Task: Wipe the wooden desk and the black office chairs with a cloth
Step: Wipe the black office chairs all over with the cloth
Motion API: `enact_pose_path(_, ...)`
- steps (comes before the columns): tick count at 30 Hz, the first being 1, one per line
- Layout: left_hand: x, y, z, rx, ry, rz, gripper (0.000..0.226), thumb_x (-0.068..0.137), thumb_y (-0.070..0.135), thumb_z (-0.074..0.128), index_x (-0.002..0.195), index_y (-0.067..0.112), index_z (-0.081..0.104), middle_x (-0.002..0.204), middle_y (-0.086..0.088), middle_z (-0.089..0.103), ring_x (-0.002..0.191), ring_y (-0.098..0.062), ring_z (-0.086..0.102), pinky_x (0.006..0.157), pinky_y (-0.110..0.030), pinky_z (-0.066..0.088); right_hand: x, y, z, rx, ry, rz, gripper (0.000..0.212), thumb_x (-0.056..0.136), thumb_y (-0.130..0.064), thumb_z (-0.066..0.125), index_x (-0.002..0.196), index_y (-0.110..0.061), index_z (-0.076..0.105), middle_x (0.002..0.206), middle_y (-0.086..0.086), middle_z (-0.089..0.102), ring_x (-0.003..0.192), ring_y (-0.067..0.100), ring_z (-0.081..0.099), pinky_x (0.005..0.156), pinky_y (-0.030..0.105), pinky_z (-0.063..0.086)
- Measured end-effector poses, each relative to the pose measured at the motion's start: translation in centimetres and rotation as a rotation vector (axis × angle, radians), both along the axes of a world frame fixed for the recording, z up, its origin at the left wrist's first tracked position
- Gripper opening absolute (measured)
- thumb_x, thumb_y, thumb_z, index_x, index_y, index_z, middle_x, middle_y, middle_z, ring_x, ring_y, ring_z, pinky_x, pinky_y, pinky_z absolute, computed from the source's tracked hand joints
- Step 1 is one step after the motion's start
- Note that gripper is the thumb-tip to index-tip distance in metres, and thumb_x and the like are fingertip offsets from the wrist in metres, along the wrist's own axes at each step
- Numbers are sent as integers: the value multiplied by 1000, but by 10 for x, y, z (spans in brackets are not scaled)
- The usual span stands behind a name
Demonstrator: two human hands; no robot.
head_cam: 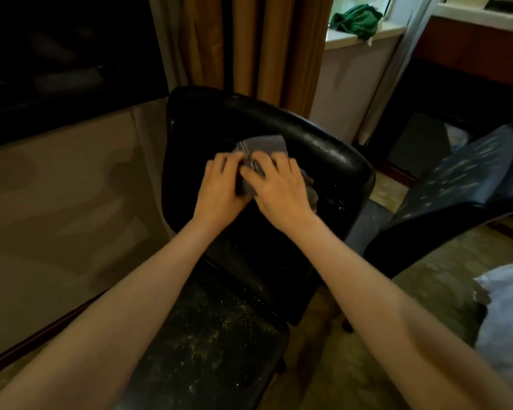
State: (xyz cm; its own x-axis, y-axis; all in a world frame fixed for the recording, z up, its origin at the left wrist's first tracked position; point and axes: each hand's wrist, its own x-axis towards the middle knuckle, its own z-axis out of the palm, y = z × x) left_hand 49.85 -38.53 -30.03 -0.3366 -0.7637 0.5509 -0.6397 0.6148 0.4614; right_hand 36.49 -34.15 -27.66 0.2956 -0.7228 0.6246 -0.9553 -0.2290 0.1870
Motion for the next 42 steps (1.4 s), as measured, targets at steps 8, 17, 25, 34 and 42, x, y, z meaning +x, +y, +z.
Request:
enact_pose_path(8,-22,-31,-15,245,-2,3,58,87,11,62,140,11,38,134,-15,45,120,-31,46,99,-37,40,-8,-44,-21,241,87,-189,42,65,-21,78,106,-18,68,107,10,66,101,34,60,88,44,48)
enact_pose_path(17,-12,22,-102,696,-294,-188,61,77,20,71,132,12,45,123,-14,55,114,-30,54,95,-35,45,-5,31,-88,573,163,-25,46,54,-33,80,97,-21,69,97,4,64,101,28,41,83,37,42)
enact_pose_path(25,-1,74,-104,831,-315,-292,50,75,36,72,119,17,54,117,-3,60,110,-18,56,92,-26,45,-6,67,-71,1066,105,-12,33,83,-30,59,113,-16,59,116,13,55,111,30,46,80,32,38)
enact_pose_path(34,-44,29,9,205,-43,-202,55,78,19,71,129,15,51,121,-11,51,109,-26,49,93,-33,43,-45,53,-11,92,-16,-202,53,60,-25,79,111,-15,65,105,11,65,87,33,60,70,37,48)
enact_pose_path(42,-69,72,-61,364,9,-300,52,80,15,71,129,9,54,127,-13,55,115,-26,51,97,-34,42,-69,91,-87,211,-183,-170,59,56,-21,86,110,-13,67,105,11,65,94,29,43,73,42,53)
